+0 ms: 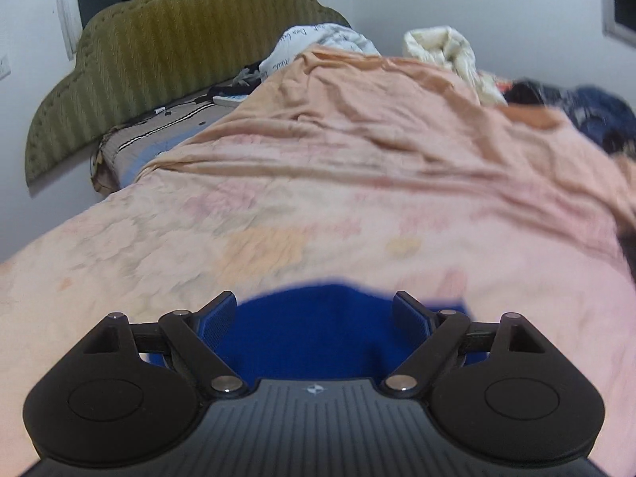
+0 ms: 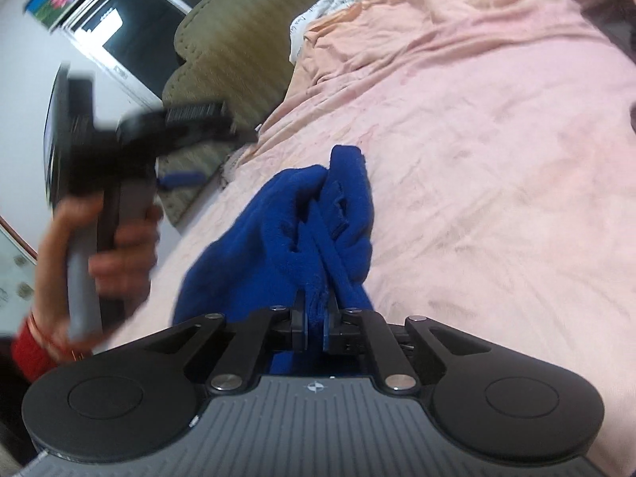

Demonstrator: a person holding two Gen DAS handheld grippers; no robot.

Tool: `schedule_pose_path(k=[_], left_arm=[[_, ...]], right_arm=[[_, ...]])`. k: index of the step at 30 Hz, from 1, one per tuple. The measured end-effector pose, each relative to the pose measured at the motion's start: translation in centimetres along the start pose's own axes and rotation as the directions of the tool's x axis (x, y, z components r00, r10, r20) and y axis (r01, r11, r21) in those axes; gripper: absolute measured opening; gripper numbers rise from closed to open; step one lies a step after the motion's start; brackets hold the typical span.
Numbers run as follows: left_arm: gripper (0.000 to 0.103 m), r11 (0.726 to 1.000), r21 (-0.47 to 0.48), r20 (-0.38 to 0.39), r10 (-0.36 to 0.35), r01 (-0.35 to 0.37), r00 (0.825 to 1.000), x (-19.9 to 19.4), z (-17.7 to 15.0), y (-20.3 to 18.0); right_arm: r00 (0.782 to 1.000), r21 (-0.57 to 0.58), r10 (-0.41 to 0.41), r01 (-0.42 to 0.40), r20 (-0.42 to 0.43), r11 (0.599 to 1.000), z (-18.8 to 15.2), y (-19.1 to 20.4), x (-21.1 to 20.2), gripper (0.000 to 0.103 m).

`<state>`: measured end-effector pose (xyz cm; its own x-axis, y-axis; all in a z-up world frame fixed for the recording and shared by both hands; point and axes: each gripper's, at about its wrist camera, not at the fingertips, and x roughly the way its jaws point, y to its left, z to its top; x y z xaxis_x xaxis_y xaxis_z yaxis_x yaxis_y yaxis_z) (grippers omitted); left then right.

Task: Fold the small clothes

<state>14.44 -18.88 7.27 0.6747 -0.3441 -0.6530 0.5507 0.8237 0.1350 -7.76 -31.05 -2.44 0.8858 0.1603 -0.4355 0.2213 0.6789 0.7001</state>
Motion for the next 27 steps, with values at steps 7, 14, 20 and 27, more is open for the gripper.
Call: schedule_pose_path(k=[7,14,20,27], left_arm=[[0.086,0.999,0.026,0.01,0.033,-0.033,0.999,-3.5,-5.4,1.2],[0.086,0.992,-0.045,-0.005,0.119,-0.119,0.993,-6.1,-9.4,2.5],[0.086,0.99,-0.004,-0.018,0.139,-0.139,0.99,-8.3,-13.0,1.9],[0.086,0.999,-0.012,0.011,0.034,-0.033,0.999,-11.2,-17.0,2.4]], right_arm=[[0.996,-0.029,-0.071,0.069,-0.058,0.997,0.0,-0.9,-0.6,0.019],[0.992,-0.341,-0.103,0.122,0.072,0.932,2.7,5.8,-0.4,0.041],[0.965,-0.374,-0.262,0.25,0.019,0.893,2.9,5.4,5.8,0.045],[0.972,-0.258,-0.218,0.233,0.087,0.938,1.6,2.4,-1.0,0.065]])
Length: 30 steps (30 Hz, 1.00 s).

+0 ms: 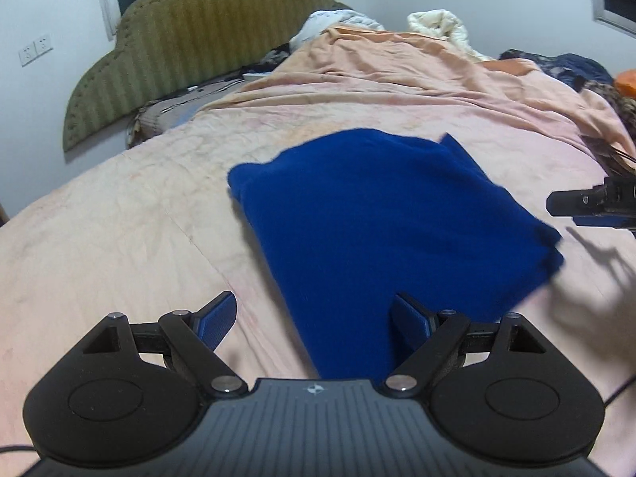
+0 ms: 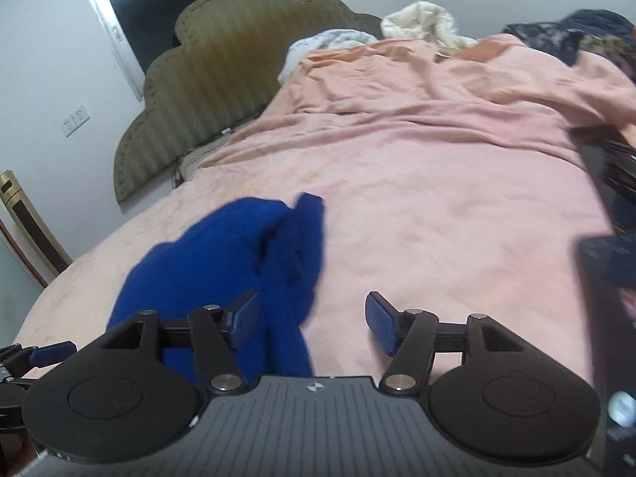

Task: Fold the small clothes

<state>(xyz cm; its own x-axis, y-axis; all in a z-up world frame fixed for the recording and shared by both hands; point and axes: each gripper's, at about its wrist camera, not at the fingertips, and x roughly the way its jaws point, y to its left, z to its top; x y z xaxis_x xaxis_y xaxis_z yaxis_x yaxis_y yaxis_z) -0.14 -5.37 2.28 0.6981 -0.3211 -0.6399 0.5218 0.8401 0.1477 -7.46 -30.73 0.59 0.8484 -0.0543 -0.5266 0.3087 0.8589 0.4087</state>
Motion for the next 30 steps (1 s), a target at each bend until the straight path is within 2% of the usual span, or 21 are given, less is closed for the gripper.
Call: schedule_pose_path(k=[4,7,8,9,11,15,18,19,21,23,25,28,30], left_arm=[[0.086,0.998,0.065,0.009,-0.016,0.016,1.0,-0.6,-1.4,-1.0],[0.086,0.992,0.126,0.011,0.024,-0.025,1.0,-0.6,-1.9,-1.9],[0.086,0.99,0.136,0.014,0.038,-0.039,0.999,-0.5,-2.0,-2.0],[0.086,0.989,0.137,0.015,0.057,-0.058,0.998,-0.5,-2.1,-1.9],[0.086,0.988,0.119,0.025,0.095,-0.097,0.995,-0.7,-2.2,-1.3],[0.086,0.994,0.049,-0.003,0.101,-0.101,0.995,-1.1,-2.3,1.0],[0.087,0.999,-0.033,-0.019,0.04,-0.041,0.999,-1.2,-1.6,2.0],[0.087,0.998,-0.057,-0.018,0.023,-0.024,1.0,-1.1,-1.2,2.0],[0.087,0.995,-0.096,-0.012,0.011,-0.012,1.0,-0.8,-0.3,1.7],[0.087,0.992,-0.123,-0.018,0.017,-0.019,1.0,-0.1,0.6,1.2],[0.087,0.989,-0.14,-0.038,0.046,-0.051,0.998,0.8,1.1,0.5],[0.087,0.981,-0.155,-0.106,0.104,-0.12,0.989,2.3,1.1,-0.2],[0.087,0.977,-0.172,-0.127,0.106,-0.127,0.986,2.7,0.9,-0.2]], right_arm=[[0.996,0.024,0.083,-0.082,-0.04,0.996,-0.4,-0.9,-0.5,0.065],[0.991,0.0,0.115,-0.116,-0.068,0.993,-0.9,-0.2,0.1,0.059],[0.989,-0.01,0.128,-0.129,-0.074,0.992,-1.1,0.1,0.5,0.049],[0.988,-0.013,0.133,-0.135,-0.081,0.991,-1.2,0.4,1.1,0.035],[0.988,-0.001,0.111,-0.112,-0.104,0.994,-1.6,0.4,1.8,0.012],[0.989,-0.006,0.123,-0.124,-0.086,0.992,-2.1,0.4,0.0,0.009],[0.989,-0.055,0.091,-0.098,-0.115,0.994,-2.5,0.5,-0.5,0.01],[0.989,-0.067,0.073,-0.082,-0.126,0.994,-2.5,0.6,-0.3,0.012],[0.995,-0.069,0.033,-0.039,-0.095,0.997,-2.1,0.9,-0.4,0.026],[0.999,-0.126,0.017,-0.021,-0.03,0.992,-1.5,2.2,-1.0,0.026],[1.0,-0.201,0.031,-0.031,0.0,0.979,-1.1,4.0,-0.9,0.026],[0.996,-0.241,0.075,-0.082,-0.037,0.967,-1.1,5.5,0.7,0.034],[0.996,-0.241,0.031,-0.049,-0.078,0.969,-1.5,5.5,2.3,0.032]])
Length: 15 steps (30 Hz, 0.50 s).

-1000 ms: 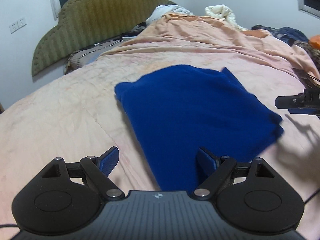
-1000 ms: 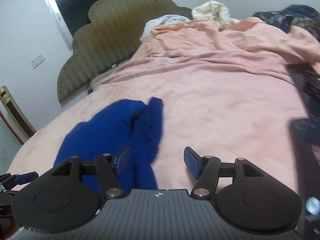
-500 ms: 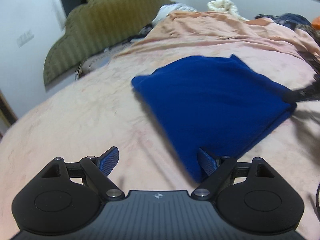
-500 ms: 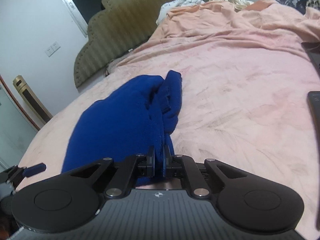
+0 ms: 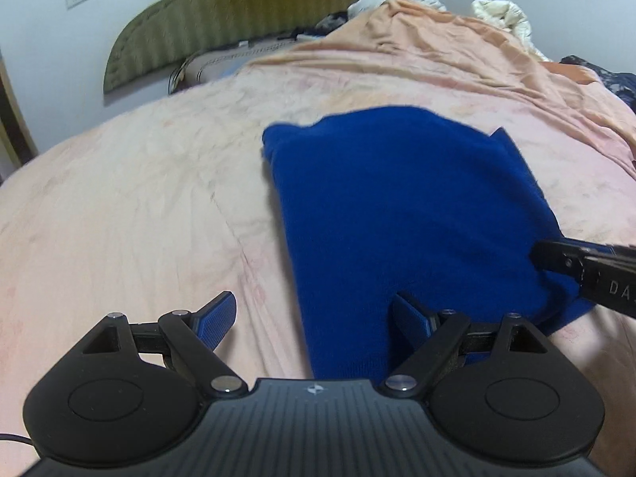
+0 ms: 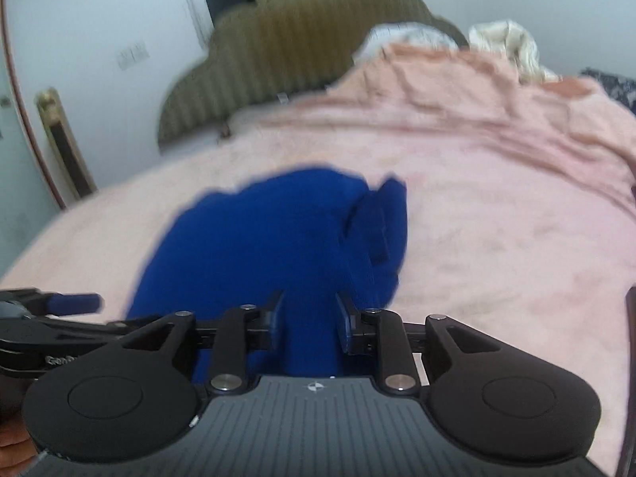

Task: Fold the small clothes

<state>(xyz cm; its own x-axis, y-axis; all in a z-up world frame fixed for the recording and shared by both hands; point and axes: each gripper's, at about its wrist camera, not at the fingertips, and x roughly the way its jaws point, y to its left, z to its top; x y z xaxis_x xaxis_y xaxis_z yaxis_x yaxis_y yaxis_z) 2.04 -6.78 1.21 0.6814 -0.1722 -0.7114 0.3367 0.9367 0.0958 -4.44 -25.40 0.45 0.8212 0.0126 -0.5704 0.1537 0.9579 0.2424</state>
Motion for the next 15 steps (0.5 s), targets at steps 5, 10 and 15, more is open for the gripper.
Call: schedule_pose_path(k=[5,10,15], left_arm=[[0.087,1.0,-0.027,-0.008,0.008,-0.008,1.0,0.1,-0.2,0.2],[0.087,0.999,-0.04,-0.016,0.016,-0.017,1.0,-0.2,-0.1,0.1],[0.087,0.999,-0.045,-0.019,0.017,-0.018,1.0,-0.4,0.1,0.3]], right_arm=[[0.999,0.048,-0.03,0.03,0.012,0.998,-0.7,-0.7,-0.9,0.038],[0.999,0.003,-0.026,0.026,0.029,1.0,-0.8,0.3,-1.7,0.053],[0.999,-0.001,-0.038,0.038,-0.014,0.999,-1.2,0.4,-1.2,0.056]])
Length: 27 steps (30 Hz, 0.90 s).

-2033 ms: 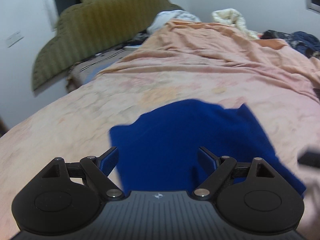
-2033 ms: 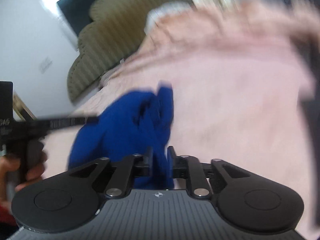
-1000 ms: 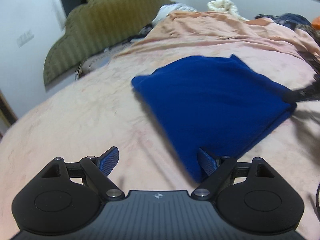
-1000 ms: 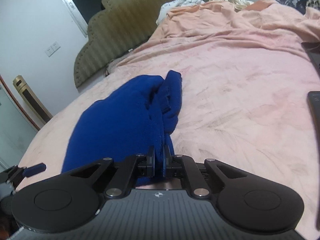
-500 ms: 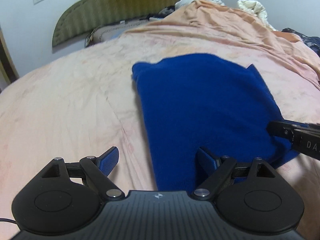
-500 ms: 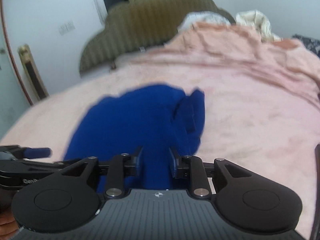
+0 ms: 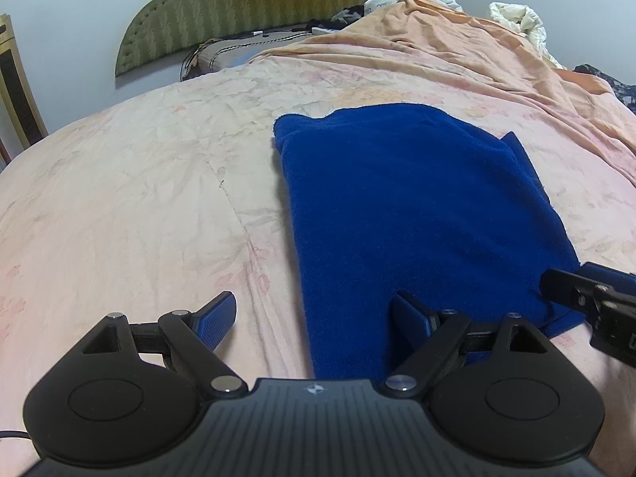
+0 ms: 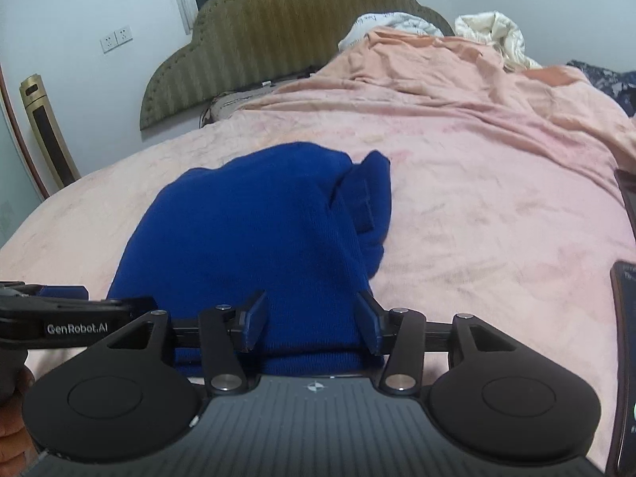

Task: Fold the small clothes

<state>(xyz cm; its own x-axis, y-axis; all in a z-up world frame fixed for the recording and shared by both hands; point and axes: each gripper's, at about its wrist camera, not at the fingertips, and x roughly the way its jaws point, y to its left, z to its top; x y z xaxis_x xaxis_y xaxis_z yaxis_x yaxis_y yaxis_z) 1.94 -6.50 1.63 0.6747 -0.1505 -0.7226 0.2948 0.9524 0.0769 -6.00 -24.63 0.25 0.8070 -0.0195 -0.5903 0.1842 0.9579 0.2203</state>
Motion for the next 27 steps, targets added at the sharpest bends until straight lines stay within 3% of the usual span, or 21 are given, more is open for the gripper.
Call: schedule_pose_path(k=[3,27], left_arm=[[0.087,1.0,-0.003,0.002,0.004,-0.004,1.0,-0.1,0.1,0.1],[0.087,1.0,-0.016,-0.006,-0.01,0.01,1.0,0.5,0.4,1.0]], right_arm=[[1.0,-0.004,0.006,-0.006,0.01,1.0,-0.3,0.1,-0.7,0.062],[1.0,0.058,-0.006,0.005,0.007,0.998,0.4,-1.4,-0.9,0.065]])
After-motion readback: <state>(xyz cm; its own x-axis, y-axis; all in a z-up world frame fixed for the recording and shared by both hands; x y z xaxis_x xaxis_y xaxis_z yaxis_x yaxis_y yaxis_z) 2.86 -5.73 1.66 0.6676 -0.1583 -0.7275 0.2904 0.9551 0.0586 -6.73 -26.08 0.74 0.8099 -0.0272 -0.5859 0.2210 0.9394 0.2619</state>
